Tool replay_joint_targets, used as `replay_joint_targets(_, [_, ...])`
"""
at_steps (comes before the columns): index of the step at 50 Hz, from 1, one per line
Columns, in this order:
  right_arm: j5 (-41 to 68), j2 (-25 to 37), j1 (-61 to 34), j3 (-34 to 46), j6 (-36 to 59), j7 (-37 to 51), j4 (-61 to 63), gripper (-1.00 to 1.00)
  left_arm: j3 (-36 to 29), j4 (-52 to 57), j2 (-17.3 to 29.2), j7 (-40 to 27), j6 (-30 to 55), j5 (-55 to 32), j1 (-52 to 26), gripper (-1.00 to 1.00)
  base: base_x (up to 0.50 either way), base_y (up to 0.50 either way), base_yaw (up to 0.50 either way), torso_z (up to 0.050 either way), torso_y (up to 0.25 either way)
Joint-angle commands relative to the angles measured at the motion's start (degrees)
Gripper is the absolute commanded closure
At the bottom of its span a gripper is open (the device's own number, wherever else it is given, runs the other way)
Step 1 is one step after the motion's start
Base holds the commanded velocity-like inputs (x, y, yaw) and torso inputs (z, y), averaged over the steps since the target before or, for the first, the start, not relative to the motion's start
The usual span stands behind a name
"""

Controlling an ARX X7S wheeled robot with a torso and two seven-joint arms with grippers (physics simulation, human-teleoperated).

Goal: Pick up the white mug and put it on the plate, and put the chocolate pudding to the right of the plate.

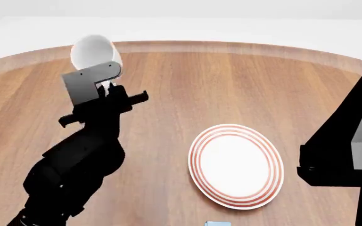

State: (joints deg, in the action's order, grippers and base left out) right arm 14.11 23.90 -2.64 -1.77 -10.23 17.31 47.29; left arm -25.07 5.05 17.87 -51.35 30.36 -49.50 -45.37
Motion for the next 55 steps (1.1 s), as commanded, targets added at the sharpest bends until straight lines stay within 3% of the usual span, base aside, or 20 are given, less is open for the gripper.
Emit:
replay_joint_targets(1, [-1.09, -0.83, 0.00, -1.24, -0.17, -1.13, 0.08, -1.00, -10.69, 18.20, 6.21, 12.55, 12.49, -0.62, -11.24, 1.00, 0.00, 0.00, 0.00, 0.000, 0.000])
replay_joint_targets(8, [-0.73, -0.58, -0.10, -1.40, 0.15, -0.89, 0.41, -1.00, -16.30, 16.90, 7.17, 24.39, 15.91, -2.33, -17.44, 1.00, 0.00, 0.00, 0.00, 0.000, 0.000])
replay_joint_targets(25, [-0.38, -0.41, -0.23, -1.23, -0.13, -0.65, 0.01, -1.00, -25.70, 3.88, 3.78, 38.90, 17.02, 1.77, -24.18, 1.00, 0.00, 0.00, 0.00, 0.000, 0.000])
replay_joint_targets(34, [-0.21, -0.36, -0.25, -1.22, -0.50, -0.56, -0.48, -1.00, -24.94, -7.78, -0.23, 43.38, 19.88, -1.48, -26.94, 1.00, 0.00, 0.00, 0.00, 0.000, 0.000])
replay_joint_targets(43, [-0.15, -0.35, 0.05, -1.13, -1.17, -0.59, -0.86, -1.00, -23.79, -10.02, -2.87, 50.73, 22.69, -8.41, -28.77, 1.00, 0.00, 0.00, 0.00, 0.000, 0.000])
replay_joint_targets(55, [-0.08, -0.24, 0.04, -1.08, -1.29, -0.36, -1.06, -1.00, -27.13, -12.64, -4.87, 56.89, 19.11, -7.37, -25.03, 1.00, 0.00, 0.00, 0.00, 0.000, 0.000])
